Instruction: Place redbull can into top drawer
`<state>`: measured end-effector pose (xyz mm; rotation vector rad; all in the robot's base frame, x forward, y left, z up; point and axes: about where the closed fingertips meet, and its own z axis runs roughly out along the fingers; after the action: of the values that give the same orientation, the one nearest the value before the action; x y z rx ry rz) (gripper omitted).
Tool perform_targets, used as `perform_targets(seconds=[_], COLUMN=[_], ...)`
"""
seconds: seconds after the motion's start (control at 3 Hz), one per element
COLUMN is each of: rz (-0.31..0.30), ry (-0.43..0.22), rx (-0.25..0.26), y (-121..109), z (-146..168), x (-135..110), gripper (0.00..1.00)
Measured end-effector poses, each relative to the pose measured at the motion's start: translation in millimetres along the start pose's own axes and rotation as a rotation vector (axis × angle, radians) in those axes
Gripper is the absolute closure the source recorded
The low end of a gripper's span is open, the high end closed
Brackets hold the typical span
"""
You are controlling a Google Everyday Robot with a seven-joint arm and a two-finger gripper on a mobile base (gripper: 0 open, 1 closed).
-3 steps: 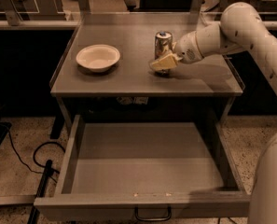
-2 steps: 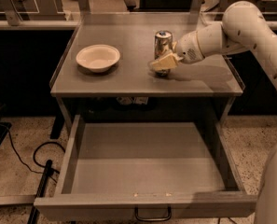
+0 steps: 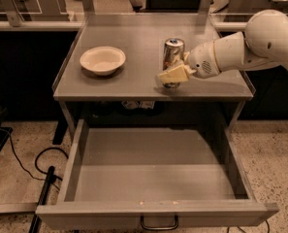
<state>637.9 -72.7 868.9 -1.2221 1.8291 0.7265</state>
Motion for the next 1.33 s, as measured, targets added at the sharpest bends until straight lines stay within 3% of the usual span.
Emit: perform_targets(seconds=[0.33, 0.67, 1.0, 1.33], rz=[0.0, -0.02, -0.001, 0.062], ry=[0.0, 0.003, 0.011, 0.037], rx=[0.0, 0.031, 0.082, 0.09], y=[0, 4, 22, 50], z=[0, -10, -28, -30], x=[0, -9, -3, 34], gripper=[1.0, 1.0, 1.0, 1.0])
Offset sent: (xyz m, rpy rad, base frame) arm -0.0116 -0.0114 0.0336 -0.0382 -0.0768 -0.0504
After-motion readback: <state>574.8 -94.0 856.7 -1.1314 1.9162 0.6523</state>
